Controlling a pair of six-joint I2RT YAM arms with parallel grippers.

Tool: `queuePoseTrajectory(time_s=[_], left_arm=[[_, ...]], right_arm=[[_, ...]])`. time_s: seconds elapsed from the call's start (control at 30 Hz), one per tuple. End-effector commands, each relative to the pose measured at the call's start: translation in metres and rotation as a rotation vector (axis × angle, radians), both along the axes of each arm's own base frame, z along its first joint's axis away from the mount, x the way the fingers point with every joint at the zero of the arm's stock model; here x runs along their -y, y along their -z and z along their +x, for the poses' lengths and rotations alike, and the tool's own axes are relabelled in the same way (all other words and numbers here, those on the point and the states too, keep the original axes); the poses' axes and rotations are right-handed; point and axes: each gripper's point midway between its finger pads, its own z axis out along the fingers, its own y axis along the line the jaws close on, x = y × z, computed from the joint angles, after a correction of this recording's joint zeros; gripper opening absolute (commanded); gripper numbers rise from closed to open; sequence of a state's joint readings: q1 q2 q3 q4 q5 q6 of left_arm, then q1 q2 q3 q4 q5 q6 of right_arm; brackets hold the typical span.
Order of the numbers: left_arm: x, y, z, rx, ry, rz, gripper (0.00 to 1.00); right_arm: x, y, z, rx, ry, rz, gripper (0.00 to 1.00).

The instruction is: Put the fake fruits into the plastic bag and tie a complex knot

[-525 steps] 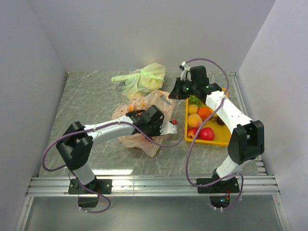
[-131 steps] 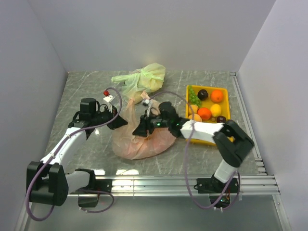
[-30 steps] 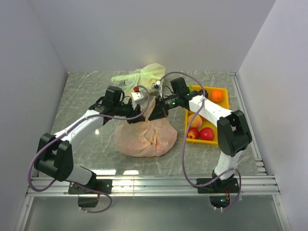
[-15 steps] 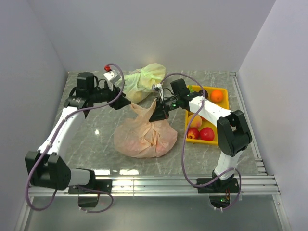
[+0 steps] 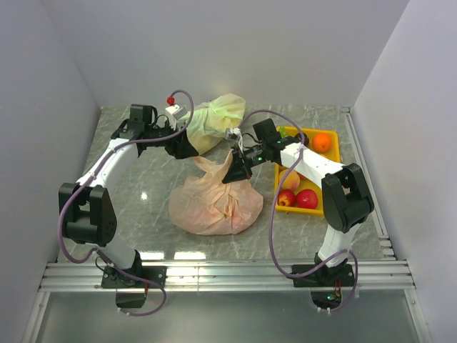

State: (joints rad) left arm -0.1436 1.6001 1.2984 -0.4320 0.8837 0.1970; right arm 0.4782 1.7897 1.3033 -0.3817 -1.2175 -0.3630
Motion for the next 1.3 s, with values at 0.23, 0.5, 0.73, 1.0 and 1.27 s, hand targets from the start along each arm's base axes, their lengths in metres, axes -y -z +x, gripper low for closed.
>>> queuePoseTrajectory(time_s=[0.23,0.5,0.73,1.0,1.27], left_arm=[[0.010,0.015,-0.027,-0.105,0.095,-0.079,0.65],[0.011,0.022,-0.016,-0.119,0.058,-0.089,0.58],[0.015,0.019,-0.019,-0.113,0.064,-0.138,0.30],[0.016,-0.035,-0.042,-0.065,0.145,-0.188,0.01],[0.037,-0.079,-0.075,-0.036,0.220,-0.221,0.00]], right_arm=[[0.000,-0.023,-0.003,0.092,-0.025,0.047,0.00],[0.002,-0.023,-0.007,0.093,-0.040,0.045,0.00],[0.002,-0.023,-0.005,0.093,-0.035,0.043,0.00],[-0.002,-0.013,0.015,0.024,0.086,0.004,0.00],[-0.007,-0.011,0.036,-0.052,0.241,-0.028,0.00]])
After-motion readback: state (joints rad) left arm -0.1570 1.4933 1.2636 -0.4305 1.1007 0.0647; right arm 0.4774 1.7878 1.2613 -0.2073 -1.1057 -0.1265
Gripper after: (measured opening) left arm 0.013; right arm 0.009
